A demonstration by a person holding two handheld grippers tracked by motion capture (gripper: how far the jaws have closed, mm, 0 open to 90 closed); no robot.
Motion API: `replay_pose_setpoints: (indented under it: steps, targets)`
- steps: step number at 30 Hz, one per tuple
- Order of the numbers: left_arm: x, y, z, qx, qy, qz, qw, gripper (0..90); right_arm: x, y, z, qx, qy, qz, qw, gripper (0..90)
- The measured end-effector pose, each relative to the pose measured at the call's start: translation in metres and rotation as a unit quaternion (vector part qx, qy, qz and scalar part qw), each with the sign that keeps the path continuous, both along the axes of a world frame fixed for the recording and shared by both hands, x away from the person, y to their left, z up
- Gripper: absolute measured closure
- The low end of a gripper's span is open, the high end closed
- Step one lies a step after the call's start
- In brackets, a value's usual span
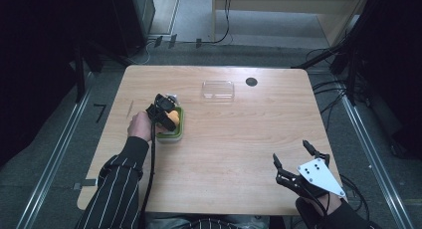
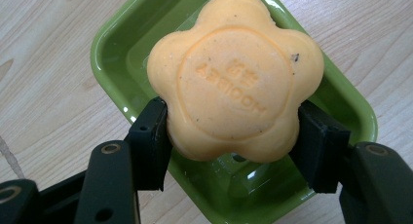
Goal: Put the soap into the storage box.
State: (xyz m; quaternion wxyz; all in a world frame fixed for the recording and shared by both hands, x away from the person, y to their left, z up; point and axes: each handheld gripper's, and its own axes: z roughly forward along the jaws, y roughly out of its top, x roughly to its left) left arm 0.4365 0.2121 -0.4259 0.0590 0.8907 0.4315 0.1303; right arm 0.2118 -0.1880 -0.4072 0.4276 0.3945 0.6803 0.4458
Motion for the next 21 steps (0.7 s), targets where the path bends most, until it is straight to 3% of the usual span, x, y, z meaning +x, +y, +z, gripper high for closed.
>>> replay_pose_setpoints:
  steps: [21]
  targets:
    - [0.0013, 0.0013, -0.0062, 0.006, 0.009, -0.001, 0.9999, 39.0, 0.0005, 0.0002, -0.0001, -0.001, -0.002, 0.001, 1.0000, 13.4]
